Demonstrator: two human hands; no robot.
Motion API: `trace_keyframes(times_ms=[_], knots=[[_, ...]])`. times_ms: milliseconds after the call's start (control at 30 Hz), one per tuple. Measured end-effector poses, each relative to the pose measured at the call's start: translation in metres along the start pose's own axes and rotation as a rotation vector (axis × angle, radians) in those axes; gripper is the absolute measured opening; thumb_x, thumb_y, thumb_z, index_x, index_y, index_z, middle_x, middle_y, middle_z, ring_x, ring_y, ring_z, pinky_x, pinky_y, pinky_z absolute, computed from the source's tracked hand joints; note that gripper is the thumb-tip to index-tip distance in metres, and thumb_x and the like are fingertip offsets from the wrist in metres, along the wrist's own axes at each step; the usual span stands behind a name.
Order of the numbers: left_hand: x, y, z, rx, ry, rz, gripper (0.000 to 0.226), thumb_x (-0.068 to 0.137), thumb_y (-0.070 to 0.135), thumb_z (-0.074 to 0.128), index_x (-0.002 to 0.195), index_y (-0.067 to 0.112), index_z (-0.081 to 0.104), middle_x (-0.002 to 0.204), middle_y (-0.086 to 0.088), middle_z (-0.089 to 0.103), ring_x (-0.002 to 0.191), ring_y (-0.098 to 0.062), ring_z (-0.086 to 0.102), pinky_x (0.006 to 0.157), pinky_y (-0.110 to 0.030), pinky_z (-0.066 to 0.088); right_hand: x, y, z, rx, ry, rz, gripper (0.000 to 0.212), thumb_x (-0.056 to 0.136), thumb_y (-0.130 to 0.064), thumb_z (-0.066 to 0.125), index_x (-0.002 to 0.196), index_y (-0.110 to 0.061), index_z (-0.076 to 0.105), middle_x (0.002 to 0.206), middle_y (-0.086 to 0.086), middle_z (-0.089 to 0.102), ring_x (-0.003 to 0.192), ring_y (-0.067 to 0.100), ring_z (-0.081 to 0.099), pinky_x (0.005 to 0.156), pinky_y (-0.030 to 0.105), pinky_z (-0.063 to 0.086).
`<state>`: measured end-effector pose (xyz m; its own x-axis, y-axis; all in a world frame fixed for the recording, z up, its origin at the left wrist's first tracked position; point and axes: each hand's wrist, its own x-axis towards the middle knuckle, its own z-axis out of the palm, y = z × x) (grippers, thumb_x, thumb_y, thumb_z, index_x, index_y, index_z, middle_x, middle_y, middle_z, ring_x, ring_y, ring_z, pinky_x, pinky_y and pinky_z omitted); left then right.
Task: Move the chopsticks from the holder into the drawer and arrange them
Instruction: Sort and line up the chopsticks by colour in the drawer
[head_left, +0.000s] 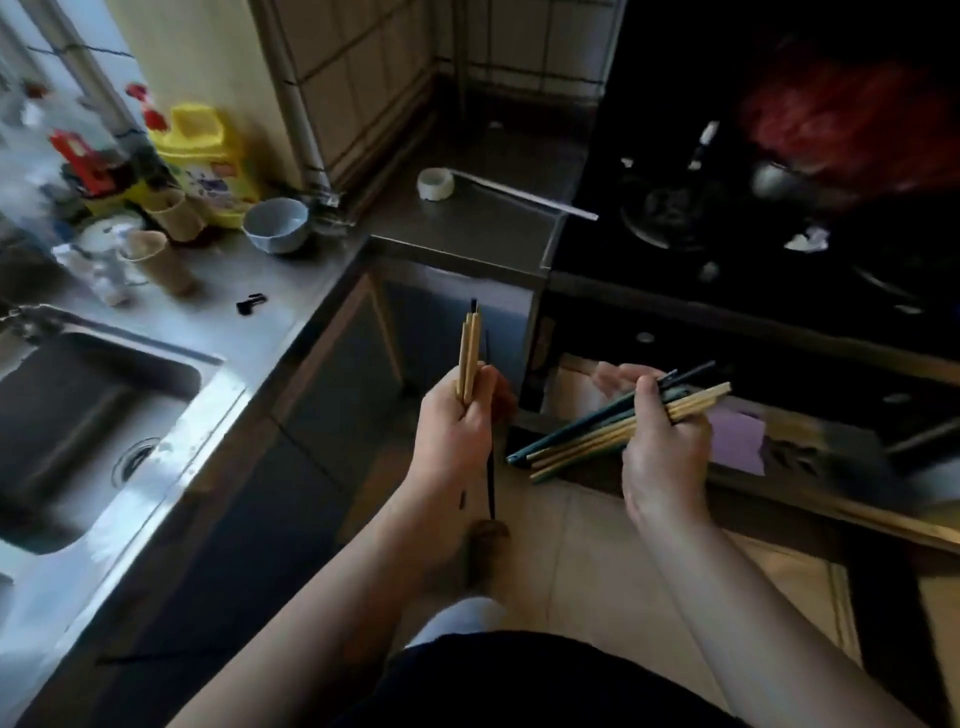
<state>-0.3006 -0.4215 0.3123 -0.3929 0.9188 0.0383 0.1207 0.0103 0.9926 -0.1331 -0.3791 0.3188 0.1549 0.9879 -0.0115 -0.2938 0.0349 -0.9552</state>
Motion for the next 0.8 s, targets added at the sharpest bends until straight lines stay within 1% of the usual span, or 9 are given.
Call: trace_keyframes(times_ms=[100,200,333,433,500,567,667,733,800], knots=[[0.031,-0.002,0.050,0.013,-0.104,0.021,0.026,0.100,0.036,0.048,0.080,0.032,0.064,0.080,0.003,0.070,0.077,-0.014,0.068,0.070,-0.031,0.056,0.035,-0.002,-0.037,-0.062,0.090,-0.022,0.026,0.094,-0.030,0.047,0.087,-0.027,0.072,0.101,0.007,0.075,0.100,0.023,0.070,0.090,0.036,0.055],[0.065,-0.007,0.097,0.012,-0.175,0.022,0.028,0.100,0.037,0.047,0.080,0.029,0.065,0.078,0.003,0.071,0.073,-0.011,0.069,0.066,-0.023,0.054,0.074,-0.003,-0.065,-0.050,0.144,-0.021,0.028,0.096,-0.028,0.045,0.087,-0.027,0.071,0.102,0.006,0.075,0.102,0.022,0.070,0.090,0.031,0.055],[0.116,-0.013,0.155,-0.019,-0.259,-0.034,0.025,0.101,0.034,0.048,0.087,0.023,0.066,0.081,0.003,0.071,0.077,-0.011,0.068,0.072,-0.024,0.055,0.136,-0.004,-0.086,-0.125,0.264,-0.007,0.031,0.098,-0.025,0.043,0.084,-0.031,0.071,0.100,0.002,0.076,0.098,0.018,0.071,0.088,0.027,0.055],[0.150,-0.017,0.193,-0.032,-0.309,-0.043,0.024,0.101,0.030,0.048,0.086,0.022,0.065,0.082,0.001,0.070,0.080,-0.013,0.068,0.075,-0.026,0.055,0.178,-0.004,-0.102,-0.213,0.335,0.016,0.030,0.098,-0.028,0.044,0.085,-0.036,0.069,0.100,-0.002,0.075,0.097,0.015,0.071,0.090,0.031,0.055],[0.171,-0.023,0.218,-0.041,-0.336,-0.057,0.024,0.101,0.031,0.048,0.085,0.027,0.065,0.082,0.001,0.069,0.080,-0.014,0.068,0.075,-0.026,0.056,0.207,0.000,-0.113,-0.236,0.374,0.006,0.029,0.098,-0.027,0.043,0.086,-0.033,0.069,0.099,-0.001,0.076,0.096,0.016,0.072,0.091,0.032,0.055],[0.189,-0.033,0.245,-0.019,-0.362,-0.077,0.023,0.100,0.032,0.049,0.084,0.029,0.065,0.083,0.002,0.070,0.079,-0.013,0.067,0.074,-0.026,0.055,0.235,0.006,-0.124,-0.222,0.401,-0.021,0.029,0.099,-0.020,0.041,0.087,-0.023,0.067,0.096,0.002,0.076,0.095,0.019,0.072,0.091,0.032,0.055],[0.210,-0.052,0.283,0.062,-0.429,-0.138,0.025,0.100,0.034,0.048,0.082,0.029,0.066,0.081,0.000,0.068,0.074,-0.019,0.064,0.067,-0.026,0.051,0.266,0.022,-0.142,-0.237,0.411,-0.022,0.026,0.099,-0.021,0.041,0.090,-0.022,0.065,0.097,0.001,0.076,0.096,0.019,0.072,0.092,0.030,0.054],[0.219,-0.073,0.308,0.105,-0.457,-0.197,0.027,0.100,0.035,0.049,0.082,0.026,0.068,0.080,-0.003,0.068,0.068,-0.022,0.060,0.060,-0.019,0.048,0.282,0.040,-0.155,-0.247,0.419,-0.015,0.025,0.098,-0.022,0.042,0.090,-0.023,0.065,0.097,-0.003,0.076,0.096,0.016,0.071,0.090,0.026,0.054],[0.223,-0.101,0.330,0.141,-0.465,-0.250,0.028,0.100,0.036,0.050,0.082,0.025,0.069,0.077,-0.010,0.067,0.064,-0.017,0.057,0.054,-0.016,0.044,0.298,0.064,-0.168,-0.243,0.432,0.010,0.026,0.098,-0.018,0.042,0.087,-0.024,0.066,0.093,-0.008,0.076,0.093,0.014,0.072,0.086,0.021,0.054]])
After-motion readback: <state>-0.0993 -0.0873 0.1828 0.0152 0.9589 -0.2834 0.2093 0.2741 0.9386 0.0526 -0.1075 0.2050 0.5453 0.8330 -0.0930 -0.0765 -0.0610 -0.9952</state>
